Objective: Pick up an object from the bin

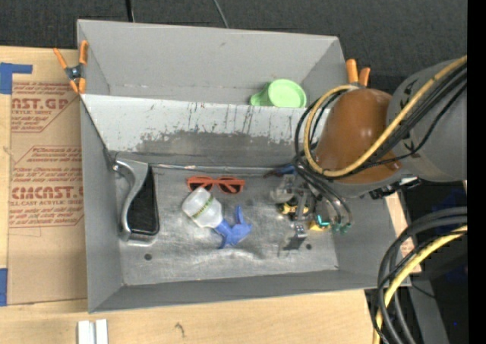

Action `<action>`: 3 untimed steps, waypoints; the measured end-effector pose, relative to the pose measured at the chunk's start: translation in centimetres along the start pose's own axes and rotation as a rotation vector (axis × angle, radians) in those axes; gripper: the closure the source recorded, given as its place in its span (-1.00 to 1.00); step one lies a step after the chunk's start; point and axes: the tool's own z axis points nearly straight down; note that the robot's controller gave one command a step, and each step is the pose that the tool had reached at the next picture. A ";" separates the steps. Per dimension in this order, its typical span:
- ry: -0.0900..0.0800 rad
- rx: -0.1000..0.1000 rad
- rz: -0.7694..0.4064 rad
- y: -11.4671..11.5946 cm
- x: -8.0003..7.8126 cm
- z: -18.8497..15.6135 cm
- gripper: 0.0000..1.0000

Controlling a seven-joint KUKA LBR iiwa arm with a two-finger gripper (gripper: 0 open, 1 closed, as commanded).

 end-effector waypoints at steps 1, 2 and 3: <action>-0.008 0.000 -0.001 0.0 -0.2 -0.4 -1.00; -0.010 0.001 -0.126 6.4 1.0 4.8 -1.00; -0.006 0.001 -0.244 7.5 0.0 1.5 -1.00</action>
Offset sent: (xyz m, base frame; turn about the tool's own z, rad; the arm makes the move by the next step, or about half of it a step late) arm -0.0148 0.0829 -0.0618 -0.1624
